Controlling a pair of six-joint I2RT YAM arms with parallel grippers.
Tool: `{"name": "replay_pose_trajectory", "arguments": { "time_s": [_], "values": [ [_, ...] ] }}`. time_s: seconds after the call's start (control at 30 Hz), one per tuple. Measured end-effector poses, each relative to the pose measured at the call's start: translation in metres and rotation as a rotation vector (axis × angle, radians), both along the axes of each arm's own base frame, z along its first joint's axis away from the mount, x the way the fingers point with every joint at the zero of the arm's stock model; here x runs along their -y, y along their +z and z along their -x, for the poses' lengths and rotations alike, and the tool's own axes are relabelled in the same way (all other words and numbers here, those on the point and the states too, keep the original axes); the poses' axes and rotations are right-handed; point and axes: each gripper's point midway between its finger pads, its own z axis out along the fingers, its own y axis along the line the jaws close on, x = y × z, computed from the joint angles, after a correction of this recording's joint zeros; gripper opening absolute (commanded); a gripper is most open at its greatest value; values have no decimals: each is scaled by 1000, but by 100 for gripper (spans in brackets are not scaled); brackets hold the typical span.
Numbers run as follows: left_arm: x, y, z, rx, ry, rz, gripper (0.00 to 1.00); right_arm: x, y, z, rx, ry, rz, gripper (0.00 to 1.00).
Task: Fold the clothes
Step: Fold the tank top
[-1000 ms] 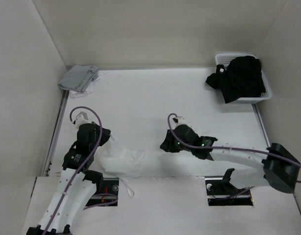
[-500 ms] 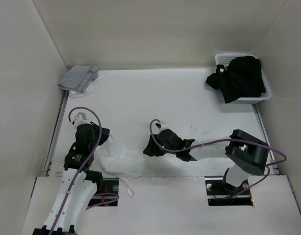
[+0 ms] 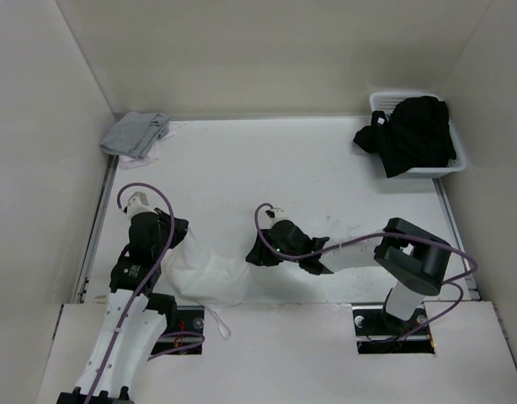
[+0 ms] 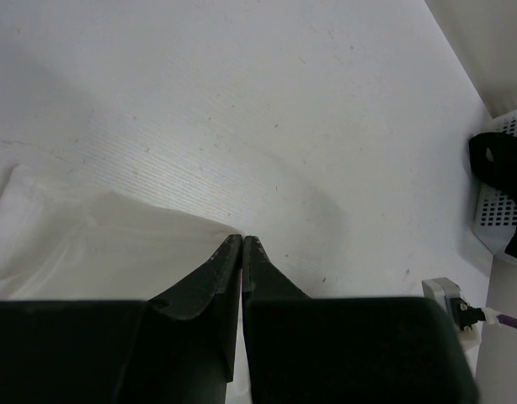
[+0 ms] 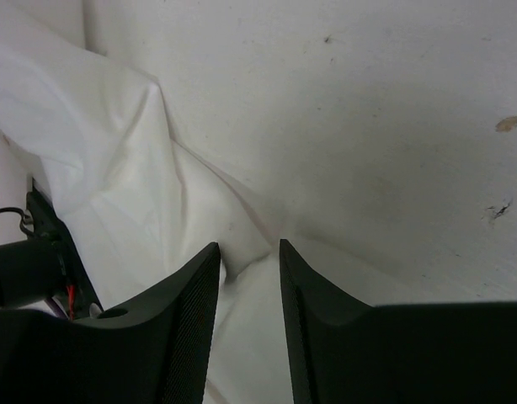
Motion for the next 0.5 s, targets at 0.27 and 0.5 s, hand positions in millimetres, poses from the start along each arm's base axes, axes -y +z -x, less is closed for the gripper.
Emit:
{"name": "replay_pose_trajectory", "arguments": {
  "time_s": [0.27, 0.5],
  "values": [
    [0, 0, -2, 3, 1, 6, 2, 0, -5, -3, -3, -5, 4, 18],
    [-1, 1, -2, 4, 4, 8, 2, 0, -1, -1, -12, -9, -10, 3]
  ]
}}
